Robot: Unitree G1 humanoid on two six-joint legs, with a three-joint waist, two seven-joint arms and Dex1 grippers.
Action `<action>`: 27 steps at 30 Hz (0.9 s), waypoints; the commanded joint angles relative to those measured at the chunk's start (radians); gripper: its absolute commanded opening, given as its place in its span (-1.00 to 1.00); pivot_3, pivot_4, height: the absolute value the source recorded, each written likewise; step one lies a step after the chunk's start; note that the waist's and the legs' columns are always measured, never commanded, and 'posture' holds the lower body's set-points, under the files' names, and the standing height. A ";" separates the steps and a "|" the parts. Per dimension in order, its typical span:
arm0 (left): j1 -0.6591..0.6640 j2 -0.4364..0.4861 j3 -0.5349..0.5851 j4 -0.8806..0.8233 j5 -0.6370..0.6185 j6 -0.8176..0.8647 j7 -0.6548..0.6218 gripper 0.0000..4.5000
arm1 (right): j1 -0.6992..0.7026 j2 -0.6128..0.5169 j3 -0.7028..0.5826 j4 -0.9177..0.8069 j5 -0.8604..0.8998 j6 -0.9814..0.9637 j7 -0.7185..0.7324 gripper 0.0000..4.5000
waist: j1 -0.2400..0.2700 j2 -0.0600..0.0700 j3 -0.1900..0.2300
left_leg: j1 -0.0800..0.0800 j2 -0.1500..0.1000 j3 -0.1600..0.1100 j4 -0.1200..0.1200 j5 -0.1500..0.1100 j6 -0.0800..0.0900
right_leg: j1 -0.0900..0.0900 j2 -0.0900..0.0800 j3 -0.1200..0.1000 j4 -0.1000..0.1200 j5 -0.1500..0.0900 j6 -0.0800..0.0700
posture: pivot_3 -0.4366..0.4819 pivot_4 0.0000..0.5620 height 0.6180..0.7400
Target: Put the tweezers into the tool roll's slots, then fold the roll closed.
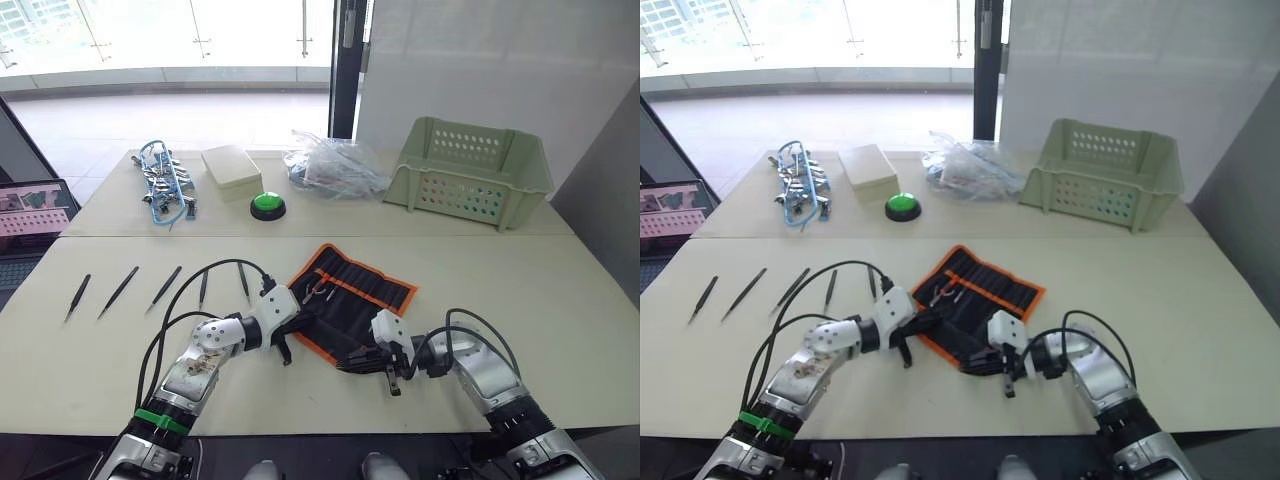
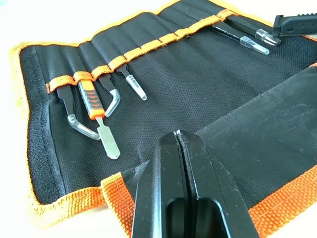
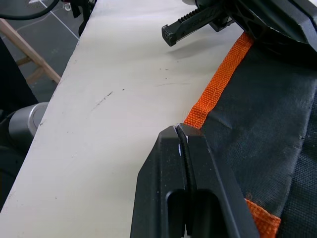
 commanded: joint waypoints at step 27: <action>0.802 0.034 0.942 -0.335 -0.470 0.003 -0.014 0.99 | -0.157 -0.302 -0.441 0.495 0.159 0.072 0.040 1.00 | -0.003 0.001 0.005 | -0.009 0.001 0.003 -0.001 -0.001 0.001 | -0.010 -0.001 0.001 -0.002 0.000 0.000 | -0.05 -0.47 1.00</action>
